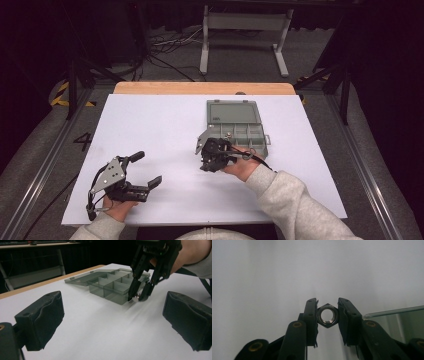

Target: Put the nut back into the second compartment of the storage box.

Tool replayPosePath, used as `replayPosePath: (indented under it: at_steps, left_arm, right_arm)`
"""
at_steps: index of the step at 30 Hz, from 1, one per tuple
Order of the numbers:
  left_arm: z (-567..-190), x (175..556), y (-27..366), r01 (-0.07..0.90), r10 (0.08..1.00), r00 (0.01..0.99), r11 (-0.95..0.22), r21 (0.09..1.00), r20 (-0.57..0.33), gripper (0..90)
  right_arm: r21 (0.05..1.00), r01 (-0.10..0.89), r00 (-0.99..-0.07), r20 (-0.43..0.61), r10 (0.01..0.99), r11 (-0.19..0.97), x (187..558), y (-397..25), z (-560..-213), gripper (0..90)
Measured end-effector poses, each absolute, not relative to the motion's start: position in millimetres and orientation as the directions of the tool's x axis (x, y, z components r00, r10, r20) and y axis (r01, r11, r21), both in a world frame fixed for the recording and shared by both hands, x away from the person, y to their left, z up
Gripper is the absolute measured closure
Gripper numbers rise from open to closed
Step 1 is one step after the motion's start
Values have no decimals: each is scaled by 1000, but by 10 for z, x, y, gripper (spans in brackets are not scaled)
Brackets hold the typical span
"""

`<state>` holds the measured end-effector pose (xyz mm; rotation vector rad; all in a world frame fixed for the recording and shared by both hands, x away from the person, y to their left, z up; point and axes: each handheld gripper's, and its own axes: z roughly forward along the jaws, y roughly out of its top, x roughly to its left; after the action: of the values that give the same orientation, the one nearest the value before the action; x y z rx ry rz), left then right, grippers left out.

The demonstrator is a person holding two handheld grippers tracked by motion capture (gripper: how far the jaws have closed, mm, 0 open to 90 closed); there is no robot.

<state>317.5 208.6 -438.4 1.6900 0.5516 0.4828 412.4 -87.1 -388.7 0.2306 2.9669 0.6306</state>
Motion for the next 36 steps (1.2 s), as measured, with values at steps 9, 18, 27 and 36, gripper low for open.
replayPosePath:
  at_steps: [9,18,27,36]
  left_arm:
    - [-4384,3176,2083,98,601,799,-154,983,15,42]
    - [-4386,3179,2085,98,600,800,-151,984,12,42]
    - [-4387,3181,2083,98,600,800,-148,984,11,42]
    - [-4387,3184,2085,99,598,801,-152,983,12,42]
  right_arm:
    - [448,140,-974,-97,203,883,4243,-996,-3611,696]
    - [480,153,-963,-125,240,864,4383,-1078,-3413,696]
    - [498,219,-936,-136,324,839,4653,-1222,-3386,695]
    - [504,305,-901,-122,416,808,4964,-1409,-3517,696]
